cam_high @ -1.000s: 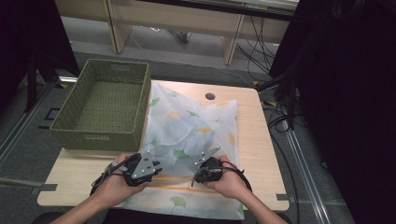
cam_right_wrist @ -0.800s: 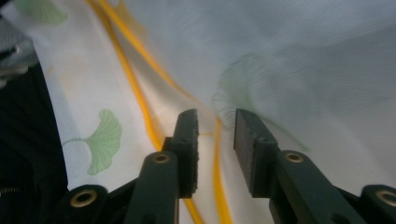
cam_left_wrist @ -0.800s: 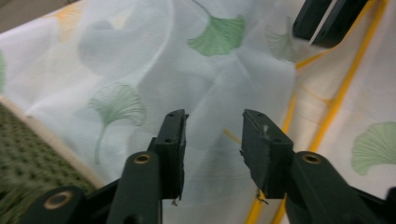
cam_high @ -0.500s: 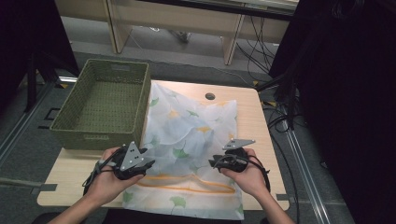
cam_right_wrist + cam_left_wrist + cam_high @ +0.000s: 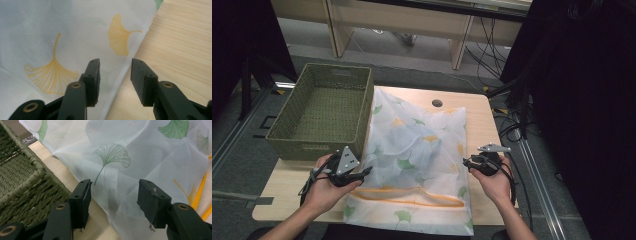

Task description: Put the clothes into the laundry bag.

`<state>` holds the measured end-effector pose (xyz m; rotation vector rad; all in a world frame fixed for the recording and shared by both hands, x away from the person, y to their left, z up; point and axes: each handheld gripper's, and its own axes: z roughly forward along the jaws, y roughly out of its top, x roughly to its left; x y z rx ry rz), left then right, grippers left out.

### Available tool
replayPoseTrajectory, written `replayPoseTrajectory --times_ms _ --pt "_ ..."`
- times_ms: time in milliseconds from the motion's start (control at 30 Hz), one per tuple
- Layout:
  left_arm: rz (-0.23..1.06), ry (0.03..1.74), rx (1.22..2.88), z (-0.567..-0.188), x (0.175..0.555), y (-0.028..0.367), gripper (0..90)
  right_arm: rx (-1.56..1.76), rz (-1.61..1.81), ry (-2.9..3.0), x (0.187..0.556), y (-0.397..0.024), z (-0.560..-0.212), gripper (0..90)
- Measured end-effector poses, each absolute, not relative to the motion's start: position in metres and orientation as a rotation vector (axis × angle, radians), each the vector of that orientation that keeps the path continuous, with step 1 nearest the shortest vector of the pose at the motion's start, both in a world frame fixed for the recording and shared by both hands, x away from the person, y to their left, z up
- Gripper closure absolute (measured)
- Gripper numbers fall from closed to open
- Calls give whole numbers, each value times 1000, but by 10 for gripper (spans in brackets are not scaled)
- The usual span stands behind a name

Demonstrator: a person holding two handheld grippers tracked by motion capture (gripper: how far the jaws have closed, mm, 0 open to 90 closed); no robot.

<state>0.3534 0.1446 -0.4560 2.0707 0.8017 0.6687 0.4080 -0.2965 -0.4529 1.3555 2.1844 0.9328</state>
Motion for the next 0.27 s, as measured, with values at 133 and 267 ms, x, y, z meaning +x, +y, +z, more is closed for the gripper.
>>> replayPoseTrajectory --times_ms 133,267 --pt "665 813 2056 -457 355 146 433 1365 937 2179 409 -295 -454 588" --pt "660 826 2032 -457 356 146 431 1363 943 2181 409 -295 -454 583"
